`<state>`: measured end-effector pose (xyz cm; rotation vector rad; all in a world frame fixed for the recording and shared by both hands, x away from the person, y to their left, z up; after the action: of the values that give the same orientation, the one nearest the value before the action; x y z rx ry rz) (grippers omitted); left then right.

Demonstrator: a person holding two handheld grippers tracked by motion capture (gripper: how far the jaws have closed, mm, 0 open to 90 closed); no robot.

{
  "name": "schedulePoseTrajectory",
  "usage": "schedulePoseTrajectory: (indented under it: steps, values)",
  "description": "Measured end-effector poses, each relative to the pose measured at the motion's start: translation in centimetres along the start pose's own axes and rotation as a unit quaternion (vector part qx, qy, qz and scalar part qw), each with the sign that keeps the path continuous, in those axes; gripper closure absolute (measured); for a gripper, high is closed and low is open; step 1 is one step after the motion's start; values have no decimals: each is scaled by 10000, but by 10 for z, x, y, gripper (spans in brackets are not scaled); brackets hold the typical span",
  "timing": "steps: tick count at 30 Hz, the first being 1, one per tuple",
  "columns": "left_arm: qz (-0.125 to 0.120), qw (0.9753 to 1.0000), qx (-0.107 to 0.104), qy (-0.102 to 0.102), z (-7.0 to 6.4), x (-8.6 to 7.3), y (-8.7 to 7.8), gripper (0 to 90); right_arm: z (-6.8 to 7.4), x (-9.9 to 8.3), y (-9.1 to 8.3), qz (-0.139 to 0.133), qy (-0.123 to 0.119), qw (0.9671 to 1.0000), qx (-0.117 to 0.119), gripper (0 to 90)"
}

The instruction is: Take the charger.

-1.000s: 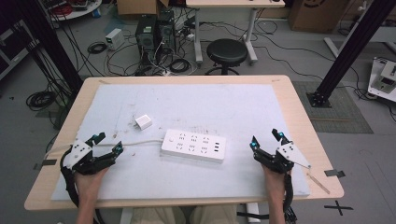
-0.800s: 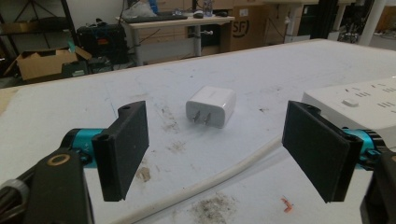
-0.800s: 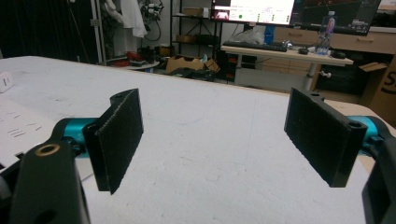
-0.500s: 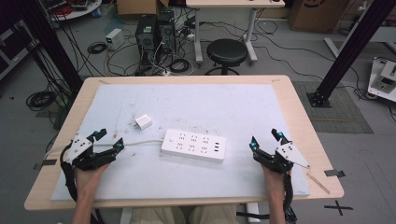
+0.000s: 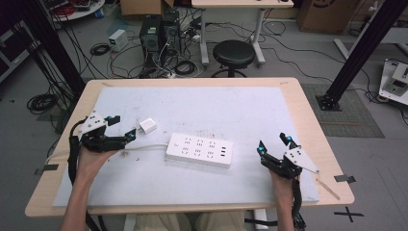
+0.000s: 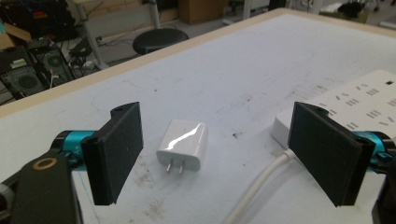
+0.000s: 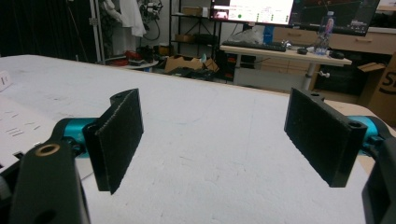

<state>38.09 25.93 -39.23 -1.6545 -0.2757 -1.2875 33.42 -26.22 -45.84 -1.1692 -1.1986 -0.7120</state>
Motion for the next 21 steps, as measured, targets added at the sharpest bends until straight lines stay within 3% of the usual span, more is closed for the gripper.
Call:
schedulePoseTrajectory:
  steps: [4,8,12,13,15,21]
  values:
    - [224,9997,-47,12,5,7,9,181,0,0,0,4,10,10000,2,199]
    - [768,9970,-53,111,16,12,32,181,0,0,0,36,28,10000,-4,199]
    - [798,9967,-101,65,19,12,37,181,0,0,1,26,6,10000,-1,199]
    - [1263,9918,-209,18,25,8,61,181,0,0,1,35,3,10000,-2,199]
    - [1410,9896,-270,34,26,6,71,181,0,0,1,23,-18,10000,0,199]
    - [1557,9873,-289,102,27,4,86,196,0,0,0,52,35,10000,-4,199]
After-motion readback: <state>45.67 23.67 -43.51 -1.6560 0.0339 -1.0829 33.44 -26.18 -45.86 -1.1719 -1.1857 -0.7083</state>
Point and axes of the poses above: each handheld gripper's, and its own axes: y roughly forward along the jaws, x roughly out of its top, z roughly to its left, the point moved 4 cm from there along y, roughly forward along the jaws, and after that the axes turned 12 degrees about z, right-handed, at the moved point
